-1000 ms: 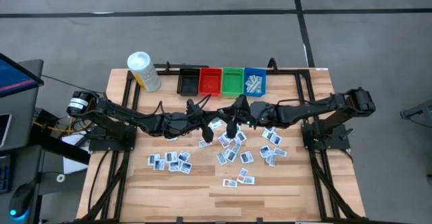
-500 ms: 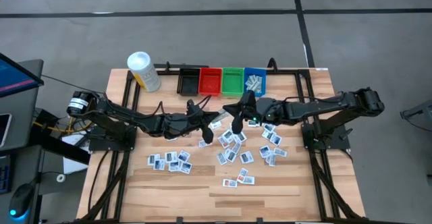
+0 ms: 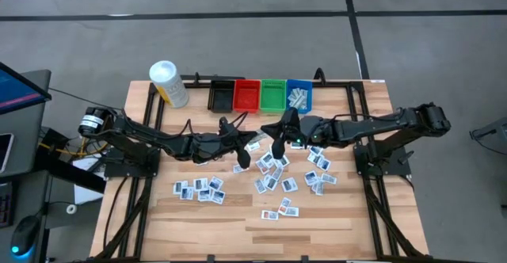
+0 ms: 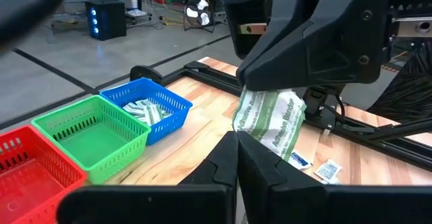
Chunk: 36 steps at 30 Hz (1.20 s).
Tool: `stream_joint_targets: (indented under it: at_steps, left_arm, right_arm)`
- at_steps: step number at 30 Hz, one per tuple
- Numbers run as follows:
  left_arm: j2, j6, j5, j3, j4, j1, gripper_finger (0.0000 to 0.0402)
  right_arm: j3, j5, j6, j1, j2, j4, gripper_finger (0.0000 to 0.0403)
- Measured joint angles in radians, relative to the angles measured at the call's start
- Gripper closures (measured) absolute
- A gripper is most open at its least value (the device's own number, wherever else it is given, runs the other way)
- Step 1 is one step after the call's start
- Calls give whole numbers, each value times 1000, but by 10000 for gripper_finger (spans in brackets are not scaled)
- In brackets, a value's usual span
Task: Pick & Place First Aid Supplies
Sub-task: Put the bandage pack into the blue bin
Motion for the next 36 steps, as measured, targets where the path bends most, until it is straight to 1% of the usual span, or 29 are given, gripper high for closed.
stream_joint_targets:
  at_steps: [8, 13, 17, 21, 23, 25, 27, 29, 30, 36]
  left_arm:
    - [0, -1, 0, 0, 0, 0, 396]
    - [-1, -1, 0, 0, 0, 0, 394]
    - [-1, -1, 0, 0, 0, 0, 393]
    - [-1, -1, 0, 0, 0, 0, 396]
    - [-1, -1, 0, 0, 0, 0, 396]
    - [-1, -1, -1, 0, 1, 0, 394]
    - [-1, -2, 0, 0, 0, 0, 393]
    - [-1, -9, 0, 0, 1, 0, 393]
    - [-1, -10, 0, 0, 1, 0, 393]
    - [-1, -15, 1, 0, 1, 0, 391]
  right_arm:
    - [0, -4, 4, 0, 0, -3, 331]
    - [0, -20, 36, 0, 0, -8, 298]
    - [0, -28, 38, 0, 1, -48, 281]
    - [0, -46, 67, 0, 1, -58, 274]
    - [0, -46, 70, 0, 1, -58, 278]
    - [0, -48, 67, 0, 1, -58, 296]
    - [0, -69, 58, 0, 1, -55, 330]
    - [0, -106, 39, -1, 1, -49, 376]
    - [0, -119, 25, -1, 1, -45, 389]
    - [0, -120, 25, -1, 1, -42, 400]
